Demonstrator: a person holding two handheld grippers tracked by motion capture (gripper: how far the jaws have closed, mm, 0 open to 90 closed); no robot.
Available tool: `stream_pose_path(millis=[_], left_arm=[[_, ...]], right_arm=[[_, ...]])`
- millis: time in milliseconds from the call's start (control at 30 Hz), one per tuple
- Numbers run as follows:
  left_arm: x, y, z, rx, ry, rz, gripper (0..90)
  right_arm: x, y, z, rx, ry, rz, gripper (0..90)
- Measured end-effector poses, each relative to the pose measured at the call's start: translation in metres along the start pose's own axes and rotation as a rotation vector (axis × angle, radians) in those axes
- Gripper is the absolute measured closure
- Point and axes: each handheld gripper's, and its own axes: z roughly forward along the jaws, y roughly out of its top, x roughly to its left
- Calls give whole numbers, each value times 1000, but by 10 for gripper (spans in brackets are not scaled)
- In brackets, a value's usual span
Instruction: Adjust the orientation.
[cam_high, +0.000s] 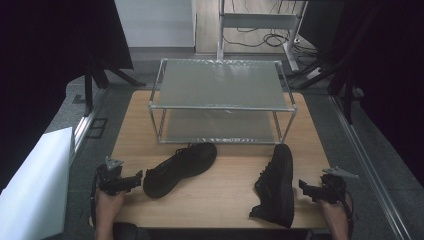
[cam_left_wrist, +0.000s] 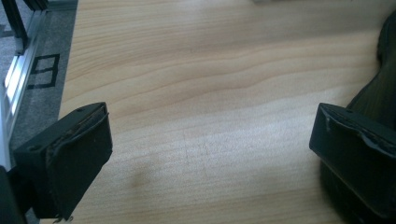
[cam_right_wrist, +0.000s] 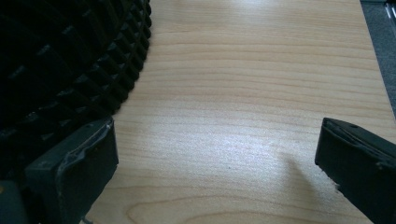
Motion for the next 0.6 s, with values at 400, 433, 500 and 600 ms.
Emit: stream_pose_path(millis=[400,433,500,600], left_arm=[[2,5,-5,-1,-30,-62,25],[2,5,-5,3,-30,-61,25],[1,6,-5,12,-31,-56,29],[0,7,-4,25,-31,-55,1]], right_arm=[[1,1,0,-17,13,0,0],[2,1,0,-16,14,-2,0],[2,1,-1,-20,15,-3,0],[2,1,-1,-28,15,0,0]])
